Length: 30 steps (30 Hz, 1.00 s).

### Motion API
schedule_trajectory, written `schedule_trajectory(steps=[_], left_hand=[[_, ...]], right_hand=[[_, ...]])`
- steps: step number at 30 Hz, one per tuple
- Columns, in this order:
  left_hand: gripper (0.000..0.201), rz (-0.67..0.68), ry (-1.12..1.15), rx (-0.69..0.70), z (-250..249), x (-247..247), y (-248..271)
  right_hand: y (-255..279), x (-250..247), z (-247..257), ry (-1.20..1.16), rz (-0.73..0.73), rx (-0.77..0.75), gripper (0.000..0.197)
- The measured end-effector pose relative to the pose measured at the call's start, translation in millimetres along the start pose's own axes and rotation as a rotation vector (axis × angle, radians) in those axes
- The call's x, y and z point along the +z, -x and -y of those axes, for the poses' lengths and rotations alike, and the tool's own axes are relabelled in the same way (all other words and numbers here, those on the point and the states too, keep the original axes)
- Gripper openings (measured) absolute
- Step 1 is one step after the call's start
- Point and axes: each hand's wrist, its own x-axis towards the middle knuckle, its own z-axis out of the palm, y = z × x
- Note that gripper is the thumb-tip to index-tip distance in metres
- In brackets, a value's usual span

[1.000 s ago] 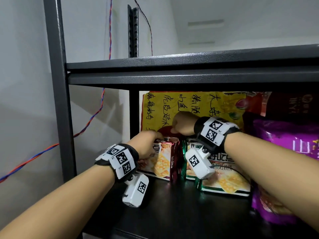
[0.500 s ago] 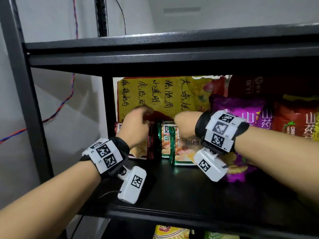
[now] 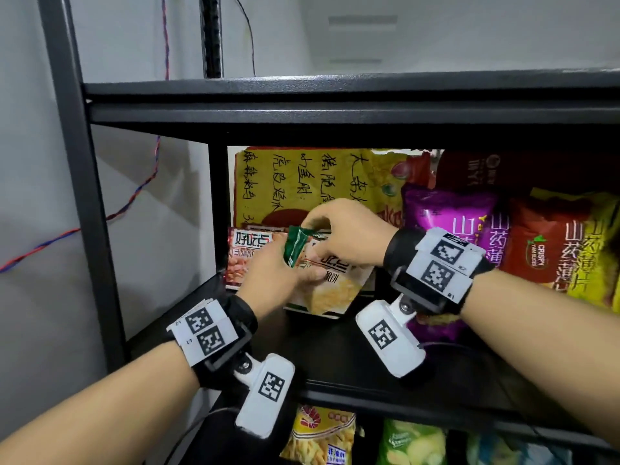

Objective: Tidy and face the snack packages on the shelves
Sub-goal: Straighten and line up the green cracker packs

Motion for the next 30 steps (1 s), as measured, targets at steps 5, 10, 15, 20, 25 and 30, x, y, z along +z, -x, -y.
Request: schedule_trajectory(steps=[5, 10, 15, 20, 25, 30], left_hand=[[0.038, -0.047, 0.479, -0.047, 15, -12, 23], [0.041, -0.063, 0.576, -0.053, 24, -12, 37], [0.038, -0.09, 0.436, -0.116, 34, -8, 48], [0.047, -0.144, 0.457, -0.192, 27, -12, 49], [0.032, -0.152, 0.48, -0.216, 31, -16, 50], [0.03, -0.157, 0.452, -0.181, 39, -18, 50]], right_hand=[[29, 4, -18, -0.433, -0.224, 0.129, 0.078], [39, 39, -29, -0.718, -0.054, 0.355, 0.081], [48, 60, -30, -0.823, -0.09, 0.406, 0.067], [49, 63, -47, -1.037, 0.028, 0.486, 0.069], [57, 62, -64, -1.306, 0.106, 0.474, 0.048], [59, 65, -70, -1.335, 0.093, 0.486, 0.042]])
